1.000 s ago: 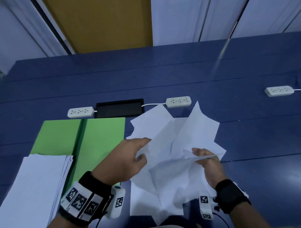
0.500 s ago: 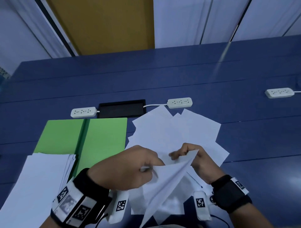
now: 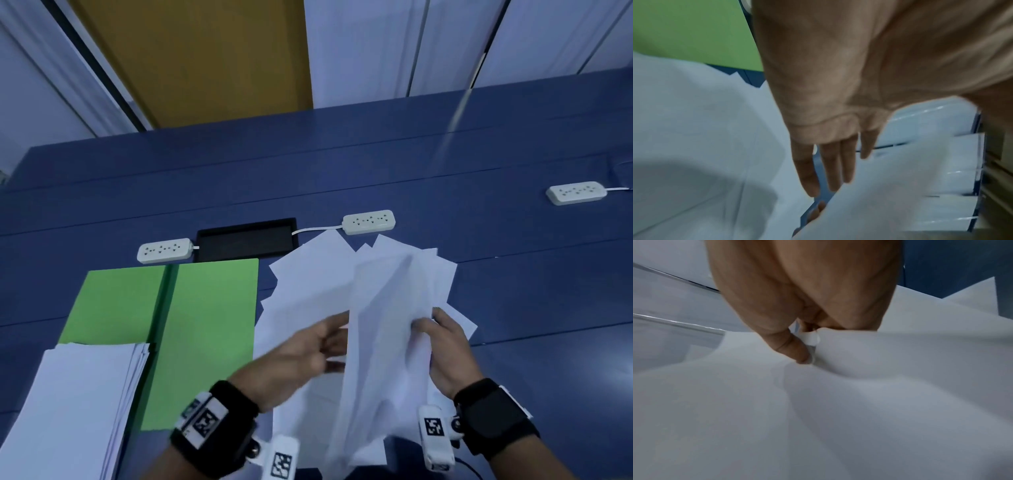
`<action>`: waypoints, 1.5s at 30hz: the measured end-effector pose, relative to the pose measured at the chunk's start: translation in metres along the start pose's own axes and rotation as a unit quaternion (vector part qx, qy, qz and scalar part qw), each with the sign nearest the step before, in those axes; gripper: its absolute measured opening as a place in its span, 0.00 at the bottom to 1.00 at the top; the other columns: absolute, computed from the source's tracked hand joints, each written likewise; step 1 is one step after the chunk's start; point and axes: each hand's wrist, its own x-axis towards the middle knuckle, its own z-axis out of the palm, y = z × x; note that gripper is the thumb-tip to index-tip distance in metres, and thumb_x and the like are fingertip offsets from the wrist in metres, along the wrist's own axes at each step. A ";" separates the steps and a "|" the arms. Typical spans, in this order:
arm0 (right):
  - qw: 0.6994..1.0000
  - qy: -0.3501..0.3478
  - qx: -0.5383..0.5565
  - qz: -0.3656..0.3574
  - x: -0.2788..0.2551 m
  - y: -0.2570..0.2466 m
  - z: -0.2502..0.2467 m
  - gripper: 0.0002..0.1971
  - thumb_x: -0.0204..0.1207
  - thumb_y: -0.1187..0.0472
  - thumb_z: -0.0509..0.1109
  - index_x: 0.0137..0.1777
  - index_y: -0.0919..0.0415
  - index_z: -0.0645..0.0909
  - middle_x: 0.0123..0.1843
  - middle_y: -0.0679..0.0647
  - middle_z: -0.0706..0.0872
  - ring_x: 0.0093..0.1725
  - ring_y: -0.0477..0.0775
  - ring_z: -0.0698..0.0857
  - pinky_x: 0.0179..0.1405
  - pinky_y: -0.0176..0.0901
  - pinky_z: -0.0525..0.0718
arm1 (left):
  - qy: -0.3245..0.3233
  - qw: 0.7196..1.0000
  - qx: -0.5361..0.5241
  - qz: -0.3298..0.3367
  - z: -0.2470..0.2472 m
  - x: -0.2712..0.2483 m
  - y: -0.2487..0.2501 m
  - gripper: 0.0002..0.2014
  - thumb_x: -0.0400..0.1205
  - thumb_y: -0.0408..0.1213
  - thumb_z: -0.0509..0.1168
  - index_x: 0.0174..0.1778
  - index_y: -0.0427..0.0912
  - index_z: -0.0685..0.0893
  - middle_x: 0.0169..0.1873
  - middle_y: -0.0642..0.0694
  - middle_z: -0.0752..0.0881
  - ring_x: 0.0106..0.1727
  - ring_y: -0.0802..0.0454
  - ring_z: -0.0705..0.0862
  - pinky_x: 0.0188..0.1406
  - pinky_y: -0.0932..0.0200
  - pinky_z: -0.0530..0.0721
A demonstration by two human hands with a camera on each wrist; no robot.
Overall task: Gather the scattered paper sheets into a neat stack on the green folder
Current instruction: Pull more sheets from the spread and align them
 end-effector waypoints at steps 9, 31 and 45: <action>0.993 0.062 -0.094 -0.025 0.025 0.020 0.021 0.09 0.82 0.72 0.71 0.49 0.57 0.79 0.44 0.51 0.73 0.44 0.53 0.71 0.45 0.42 0.70 | 0.138 0.988 0.043 0.062 -0.001 0.026 -0.019 0.21 0.87 0.30 0.70 0.77 0.45 0.80 0.70 0.50 0.88 0.73 0.50 0.85 0.76 0.46 0.81; 0.728 0.006 -0.685 0.016 0.156 -0.028 -0.011 0.23 0.76 0.46 0.80 0.62 0.45 0.70 0.59 0.48 0.85 0.58 0.59 0.80 0.68 0.60 0.69 | 0.265 0.949 0.173 0.011 -0.058 0.002 -0.049 0.14 0.85 0.26 0.68 0.63 0.44 0.89 0.57 0.52 0.94 0.60 0.51 0.92 0.64 0.47 0.88; 0.873 -0.072 -0.443 -0.191 -0.040 -0.038 0.064 0.13 0.76 0.66 0.73 0.39 0.55 0.71 0.28 0.42 0.73 0.28 0.44 0.68 0.30 0.39 0.71 | 0.290 0.948 0.133 0.010 -0.068 0.023 -0.065 0.23 0.83 0.25 0.66 0.70 0.55 0.83 0.60 0.59 0.91 0.61 0.60 0.90 0.65 0.48 0.88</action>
